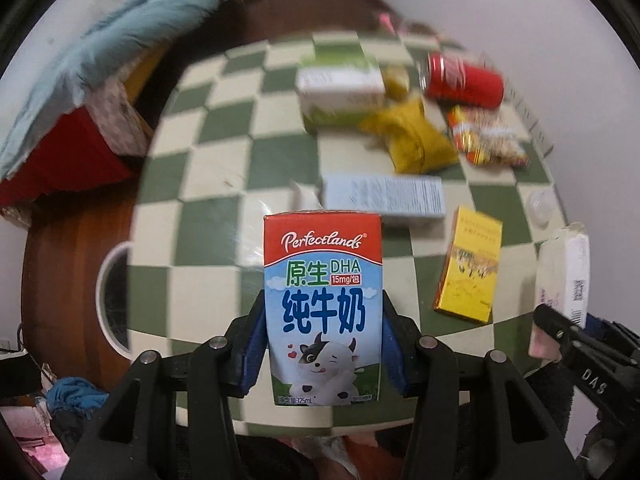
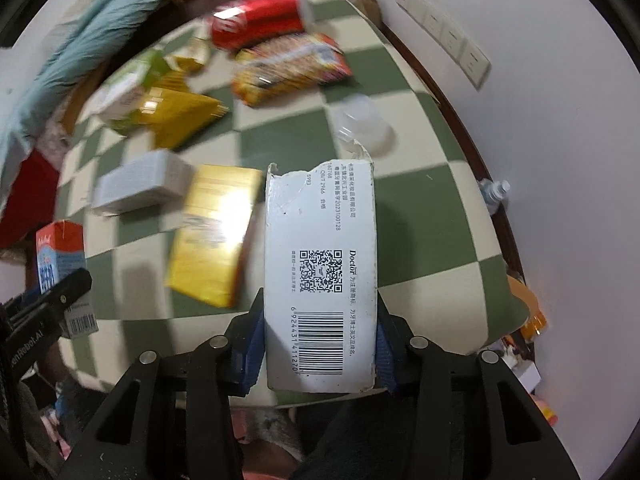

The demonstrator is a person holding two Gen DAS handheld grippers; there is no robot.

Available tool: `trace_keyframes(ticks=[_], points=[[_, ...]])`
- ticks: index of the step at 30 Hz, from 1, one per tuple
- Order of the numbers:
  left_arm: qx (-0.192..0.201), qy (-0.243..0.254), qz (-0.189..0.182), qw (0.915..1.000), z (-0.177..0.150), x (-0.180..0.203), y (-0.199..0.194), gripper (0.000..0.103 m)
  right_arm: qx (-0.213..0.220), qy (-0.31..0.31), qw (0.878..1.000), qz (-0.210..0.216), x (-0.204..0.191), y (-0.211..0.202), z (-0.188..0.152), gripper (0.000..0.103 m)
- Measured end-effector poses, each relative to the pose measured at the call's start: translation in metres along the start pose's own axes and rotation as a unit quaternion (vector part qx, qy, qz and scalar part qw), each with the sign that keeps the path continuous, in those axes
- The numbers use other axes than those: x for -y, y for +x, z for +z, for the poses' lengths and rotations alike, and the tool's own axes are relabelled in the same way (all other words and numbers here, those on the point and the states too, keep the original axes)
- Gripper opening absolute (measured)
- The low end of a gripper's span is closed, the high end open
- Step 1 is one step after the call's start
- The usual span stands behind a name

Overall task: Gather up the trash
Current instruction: 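Grasp the Perfectlands milk carton with the left gripper while the right grasps the white barcode box, then carry both boxes over the white bin and open both grippers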

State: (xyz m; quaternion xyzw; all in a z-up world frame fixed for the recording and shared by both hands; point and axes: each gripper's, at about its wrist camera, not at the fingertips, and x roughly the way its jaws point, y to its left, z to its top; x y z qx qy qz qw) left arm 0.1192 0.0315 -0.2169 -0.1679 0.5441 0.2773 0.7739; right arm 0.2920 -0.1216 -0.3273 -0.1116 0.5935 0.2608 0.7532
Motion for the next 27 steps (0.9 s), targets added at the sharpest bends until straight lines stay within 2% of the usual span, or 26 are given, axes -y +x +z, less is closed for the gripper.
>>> trace_keyframes(ticks=[2, 3, 4, 6, 9, 15, 20, 27], points=[[0.024, -0.011, 0.001, 0.9997, 0.003, -0.011, -0.018, 0.046, 0.016, -0.019, 1.000, 0.017, -0.018, -0.019, -0.002, 0.048], [0.031, -0.013, 0.001, 0.9994, 0.014, -0.018, -0.014, 0.046, 0.024, -0.028, 0.999, 0.026, -0.025, -0.027, -0.001, 0.048], [0.046, -0.021, 0.003, 0.9987, 0.014, -0.029, -0.030, 0.046, 0.032, -0.037, 0.998, 0.033, -0.036, -0.037, -0.002, 0.048], [0.062, -0.032, 0.003, 0.9975, 0.027, -0.052, -0.032, 0.046, 0.044, -0.053, 0.997, 0.047, -0.049, -0.049, 0.001, 0.048], [0.088, -0.053, 0.009, 0.9946, 0.028, -0.092, -0.055, 0.046, 0.057, -0.078, 0.993, 0.074, -0.082, -0.069, 0.005, 0.048], [0.108, -0.092, 0.026, 0.9895, 0.026, -0.165, -0.071, 0.046, 0.061, -0.128, 0.981, 0.134, -0.165, -0.089, 0.004, 0.048], [0.106, -0.145, 0.039, 0.9831, 0.022, -0.237, -0.062, 0.046, 0.042, -0.178, 0.970, 0.162, -0.254, -0.075, 0.002, 0.048], [0.061, -0.222, 0.036, 0.9725, 0.006, -0.340, -0.004, 0.046, -0.013, -0.235, 0.957, 0.172, -0.377, -0.005, -0.011, 0.048]])
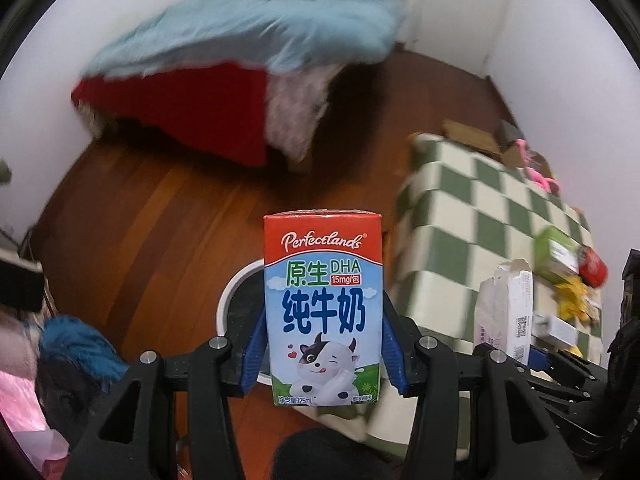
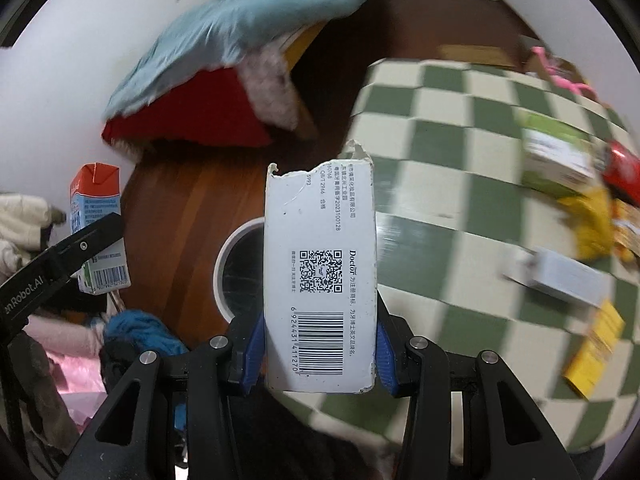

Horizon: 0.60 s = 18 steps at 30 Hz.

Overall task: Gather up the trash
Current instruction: 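Carry both boxes over the white bin and open both grippers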

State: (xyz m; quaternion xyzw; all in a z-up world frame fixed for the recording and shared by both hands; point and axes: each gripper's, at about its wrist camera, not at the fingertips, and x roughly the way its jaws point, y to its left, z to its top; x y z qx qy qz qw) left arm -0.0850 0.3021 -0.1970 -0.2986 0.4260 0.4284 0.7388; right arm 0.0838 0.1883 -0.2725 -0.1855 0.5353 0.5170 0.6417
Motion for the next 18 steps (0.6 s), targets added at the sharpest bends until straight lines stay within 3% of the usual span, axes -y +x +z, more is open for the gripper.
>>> trace_keyframes(ticks=[6, 10, 11, 13, 14, 16, 18], points=[[-0.060, -0.059, -0.048, 0.9953, 0.011, -0.059, 0.069, 0.049, -0.056, -0.021, 0.998, 0.005, -0.038, 0.100, 0.023, 0.048], [-0.093, -0.085, -0.053, 0.9906, 0.013, -0.082, 0.103, 0.049, -0.092, -0.029, 0.995, 0.006, -0.056, 0.160, 0.031, 0.048], [-0.096, -0.091, -0.053, 0.9898, 0.012, -0.088, 0.106, 0.053, -0.097, -0.030, 0.995, 0.005, -0.058, 0.168, 0.032, 0.048], [-0.097, -0.103, -0.043, 0.9890, 0.009, -0.104, 0.106, 0.088, -0.111, -0.037, 0.993, 0.009, -0.064, 0.186, 0.032, 0.048], [-0.096, -0.109, -0.039, 0.9887, 0.008, -0.109, 0.107, 0.095, -0.115, -0.039, 0.993, 0.009, -0.066, 0.195, 0.033, 0.049], [-0.098, -0.119, -0.023, 0.9878, 0.001, -0.122, 0.106, 0.099, -0.132, -0.044, 0.990, 0.012, -0.073, 0.211, 0.035, 0.050], [-0.096, -0.127, -0.005, 0.9872, -0.008, -0.133, 0.103, 0.099, -0.144, -0.048, 0.988, 0.015, -0.077, 0.220, 0.034, 0.057]])
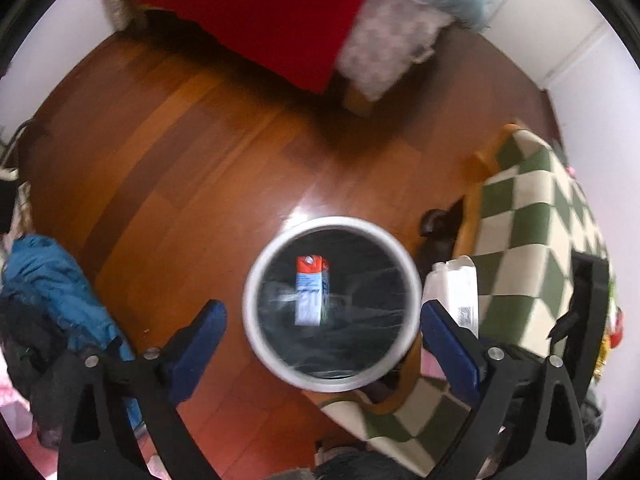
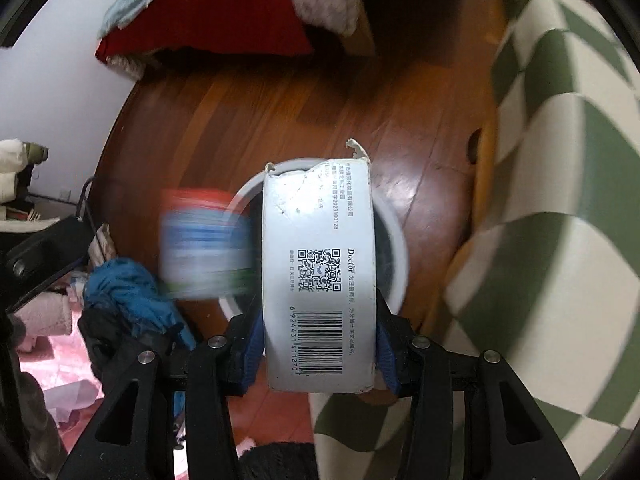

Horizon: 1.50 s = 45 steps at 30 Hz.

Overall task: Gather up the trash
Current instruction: 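Carry both boxes over the white bin and open both grippers, then move both grippers back toward the table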

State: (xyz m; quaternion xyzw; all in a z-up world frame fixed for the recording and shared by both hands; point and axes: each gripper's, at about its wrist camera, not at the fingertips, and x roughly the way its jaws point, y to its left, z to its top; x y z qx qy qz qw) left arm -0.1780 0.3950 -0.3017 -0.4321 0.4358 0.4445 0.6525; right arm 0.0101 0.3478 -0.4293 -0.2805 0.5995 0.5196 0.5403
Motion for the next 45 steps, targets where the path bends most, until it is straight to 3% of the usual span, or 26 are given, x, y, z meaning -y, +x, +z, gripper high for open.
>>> trace_keyframes(ticks=[2, 4, 11, 18, 29, 37, 45], points=[[0.016, -0.010, 0.013, 0.9997, -0.007, -0.011, -0.004, 0.099, -0.005, -0.008, 1.000, -0.002, -0.005, 0.005, 0.000, 0.088], [0.030, -0.015, 0.040, 0.9986, -0.018, -0.020, -0.011, 0.099, -0.010, -0.018, 1.000, -0.010, -0.013, 0.006, -0.003, 0.099], [0.044, -0.008, 0.105, 0.9934, -0.042, -0.027, -0.031, 0.099, -0.013, -0.047, 0.996, -0.077, -0.021, -0.014, -0.016, 0.099], [0.060, 0.003, 0.112, 0.9919, -0.057, -0.015, -0.060, 0.099, 0.006, -0.054, 0.994, -0.098, -0.026, -0.052, -0.042, 0.099], [0.109, 0.028, 0.101, 0.9885, -0.086, 0.015, -0.125, 0.099, 0.068, -0.060, 0.993, -0.072, -0.027, -0.136, -0.085, 0.099], [0.161, 0.044, 0.081, 0.9828, -0.110, 0.042, -0.185, 0.099, 0.141, -0.054, 0.988, -0.009, -0.024, -0.221, -0.121, 0.099], [0.177, 0.084, 0.054, 0.9791, -0.132, 0.100, -0.200, 0.099, 0.198, 0.005, 0.980, 0.028, 0.031, -0.292, -0.170, 0.099]])
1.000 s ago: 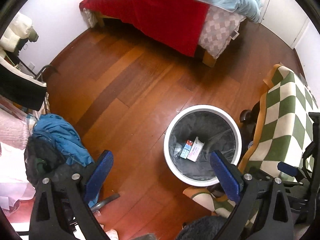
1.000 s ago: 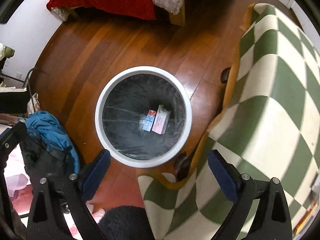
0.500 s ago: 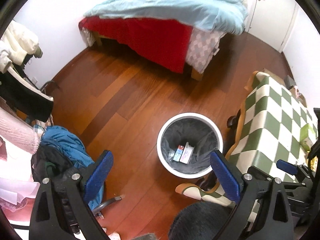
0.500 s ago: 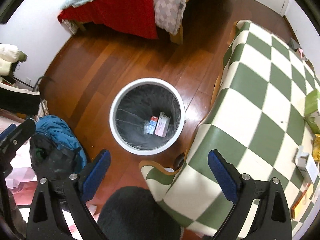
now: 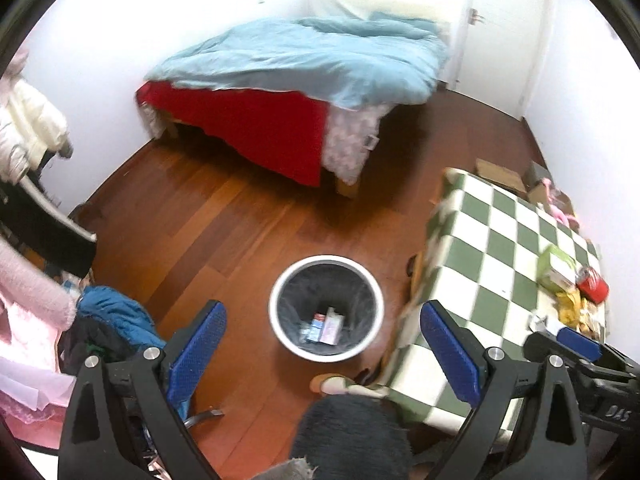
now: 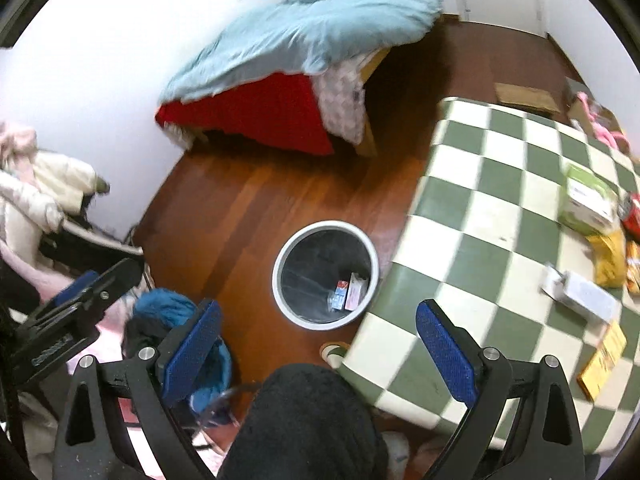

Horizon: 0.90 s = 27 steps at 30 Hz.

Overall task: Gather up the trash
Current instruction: 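Move both grippers back toward the table, then grasp the white medicine box with the left gripper while the right grasps the yellow HAOMAO box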

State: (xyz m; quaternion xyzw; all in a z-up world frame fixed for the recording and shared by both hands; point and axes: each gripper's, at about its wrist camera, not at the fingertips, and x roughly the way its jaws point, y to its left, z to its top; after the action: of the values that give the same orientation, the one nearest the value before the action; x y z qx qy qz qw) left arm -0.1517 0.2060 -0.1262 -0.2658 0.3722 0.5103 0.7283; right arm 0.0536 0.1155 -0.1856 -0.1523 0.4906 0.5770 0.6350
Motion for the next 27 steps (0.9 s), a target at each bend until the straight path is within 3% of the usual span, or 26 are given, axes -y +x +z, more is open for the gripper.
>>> trace_keyframes(ticks=[3, 6, 12, 16, 20, 24, 27], points=[[-0.010, 0.024, -0.010, 0.9996, -0.011, 0.034, 0.011, 0.099, 0.003, 0.047, 0.999, -0.019, 0.045, -0.017, -0.016, 0.099], [-0.045, 0.053, -0.027, 0.9972, -0.029, 0.081, 0.042, 0.099, -0.002, 0.100, 0.993, -0.057, 0.101, -0.023, -0.033, 0.099], [-0.101, 0.121, -0.039, 0.9868, -0.071, 0.176, 0.097, 0.099, -0.017, 0.223, 0.960, -0.169, 0.235, -0.020, -0.075, 0.099], [-0.109, 0.169, -0.042, 0.9786, -0.088, 0.224, 0.120, 0.099, -0.036, 0.267, 0.937, -0.221, 0.305, -0.001, -0.092, 0.099], [-0.111, 0.228, -0.043, 0.9663, -0.097, 0.265, 0.143, 0.099, -0.046, 0.272, 0.928, -0.249, 0.335, 0.019, -0.093, 0.099], [-0.104, 0.284, -0.043, 0.9521, -0.099, 0.287, 0.152, 0.099, -0.052, 0.249, 0.929, -0.270, 0.337, 0.034, -0.089, 0.098], [-0.074, 0.352, -0.066, 0.9305, -0.099, 0.311, 0.142, 0.099, -0.057, 0.227, 0.930, -0.283, 0.331, 0.037, -0.088, 0.093]])
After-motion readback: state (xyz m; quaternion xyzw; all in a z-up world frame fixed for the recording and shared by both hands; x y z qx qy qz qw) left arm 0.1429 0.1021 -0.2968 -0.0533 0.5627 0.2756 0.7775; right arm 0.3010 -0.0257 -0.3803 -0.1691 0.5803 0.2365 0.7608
